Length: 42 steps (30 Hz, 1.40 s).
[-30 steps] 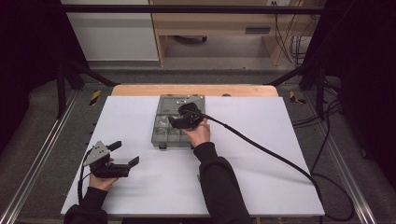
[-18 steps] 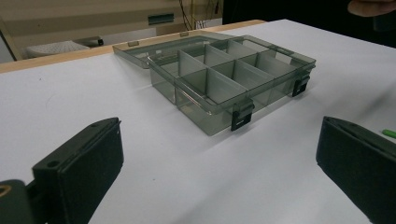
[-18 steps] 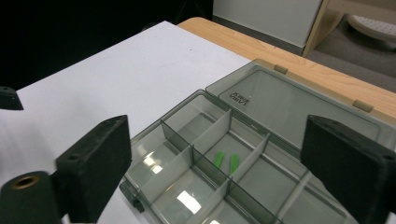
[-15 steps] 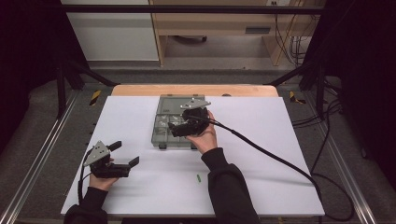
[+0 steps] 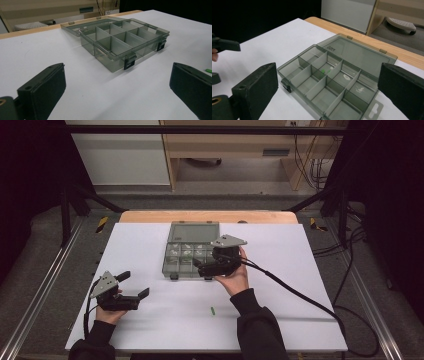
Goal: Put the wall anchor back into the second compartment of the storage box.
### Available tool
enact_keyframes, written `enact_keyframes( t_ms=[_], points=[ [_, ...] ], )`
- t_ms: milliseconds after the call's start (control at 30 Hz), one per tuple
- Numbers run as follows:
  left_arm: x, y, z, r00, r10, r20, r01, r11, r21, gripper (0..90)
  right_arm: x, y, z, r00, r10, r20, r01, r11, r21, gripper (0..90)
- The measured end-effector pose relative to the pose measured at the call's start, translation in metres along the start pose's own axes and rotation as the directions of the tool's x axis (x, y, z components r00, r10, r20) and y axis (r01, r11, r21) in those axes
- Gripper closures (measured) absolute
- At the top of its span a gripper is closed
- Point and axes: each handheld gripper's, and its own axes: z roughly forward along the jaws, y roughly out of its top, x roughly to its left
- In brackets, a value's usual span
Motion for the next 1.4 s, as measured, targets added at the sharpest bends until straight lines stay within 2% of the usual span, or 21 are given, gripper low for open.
enact_keyframes(
  t_ms=[100, 267, 333, 700, 900, 1033, 1267, 1400],
  points=[
    [0.0, 0.0, 0.0, 1.0, 0.002, -0.002, -0.002, 1.0, 0.0, 0.3, 0.001, -0.008, -0.015, 1.0, 0.006, -0.001, -0.006, 1.0, -0.012, 3.1],
    [0.0, 0.0, 0.0, 1.0, 0.002, -0.001, -0.002, 1.0, 0.0, 0.2, 0.003, -0.018, -0.028, 1.0, 0.002, 0.005, -0.002, 1.0, -0.006, 2.6],
    [0.0, 0.0, 0.0, 1.0, 0.002, -0.001, -0.002, 1.0, 0.001, 0.2, 0.004, -0.021, -0.03, 1.0, 0.004, 0.004, -0.004, 1.0, -0.006, 2.6],
    [-0.001, 0.0, 0.0, 1.0, 0.003, -0.004, -0.003, 1.0, 0.002, 0.1, 0.01, -0.063, -0.049, 0.9994, 0.036, -0.002, -0.036, 0.999, 0.031, 2.1],
    [-0.001, 0.0, 0.001, 1.0, 0.004, -0.004, -0.004, 1.0, 0.004, 0.0, 0.014, -0.083, -0.05, 0.9989, 0.047, -0.005, -0.046, 0.996, 0.07, 1.6],
    [-0.001, 0.0, 0.0, 1.0, 0.004, -0.004, -0.004, 1.0, 0.002, 0.0, 0.015, -0.089, -0.049, 0.9984, 0.056, -0.011, -0.055, 0.994, 0.091, 1.5],
    [-0.001, 0.0, 0.0, 1.0, 0.004, -0.007, -0.004, 1.0, 0.002, 0.0, 0.026, -0.106, -0.04, 0.9988, 0.04, -0.03, -0.034, 0.986, 0.162, 2.0],
    [-0.001, 0.0, 0.0, 0.9999, 0.002, -0.01, -0.002, 1.0, 0.005, 0.0, 0.029, -0.112, -0.037, 0.9984, 0.041, -0.04, -0.033, 0.983, 0.181, 2.8]
  ],
)
